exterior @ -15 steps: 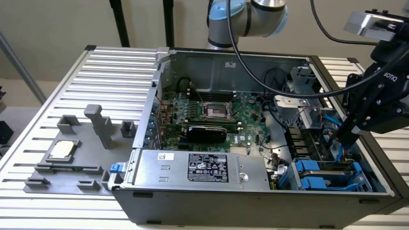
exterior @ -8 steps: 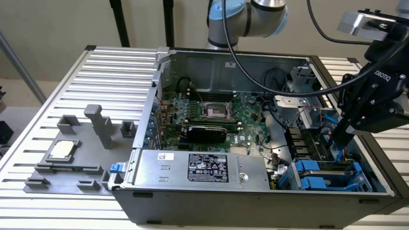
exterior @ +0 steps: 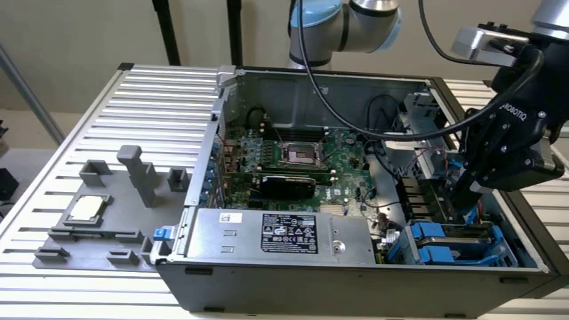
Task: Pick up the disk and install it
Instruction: 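Insert the second disk wire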
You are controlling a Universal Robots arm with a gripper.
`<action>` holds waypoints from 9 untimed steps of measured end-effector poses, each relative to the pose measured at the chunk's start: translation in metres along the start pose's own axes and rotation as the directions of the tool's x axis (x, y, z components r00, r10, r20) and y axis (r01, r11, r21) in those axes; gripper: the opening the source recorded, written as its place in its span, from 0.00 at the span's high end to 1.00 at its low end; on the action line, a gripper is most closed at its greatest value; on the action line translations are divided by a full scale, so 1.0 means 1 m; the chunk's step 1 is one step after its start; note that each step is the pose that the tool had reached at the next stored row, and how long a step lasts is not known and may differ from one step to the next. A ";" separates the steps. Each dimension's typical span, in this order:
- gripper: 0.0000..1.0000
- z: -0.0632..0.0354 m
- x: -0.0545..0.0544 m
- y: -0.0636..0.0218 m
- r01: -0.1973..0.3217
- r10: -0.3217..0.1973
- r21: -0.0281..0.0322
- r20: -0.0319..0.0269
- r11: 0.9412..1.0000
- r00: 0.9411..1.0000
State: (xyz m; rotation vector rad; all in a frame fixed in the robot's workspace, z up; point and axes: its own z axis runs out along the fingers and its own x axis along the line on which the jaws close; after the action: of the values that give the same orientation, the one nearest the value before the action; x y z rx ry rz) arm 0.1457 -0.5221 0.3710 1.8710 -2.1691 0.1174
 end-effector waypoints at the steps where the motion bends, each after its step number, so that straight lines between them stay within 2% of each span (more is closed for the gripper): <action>1: 0.83 0.0012 0.001 0.0003 0.002 -0.002 0.004 0.001 1.000 1.000; 4: 0.83 0.0059 0.002 -0.0003 0.008 -0.008 0.012 0.002 1.000 1.000; 9: 0.83 0.0145 0.002 -0.0017 0.018 -0.018 0.015 0.001 1.000 1.000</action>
State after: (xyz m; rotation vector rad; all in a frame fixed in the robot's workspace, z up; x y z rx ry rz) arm 0.1448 -0.5279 0.3575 1.8994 -2.1574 0.1296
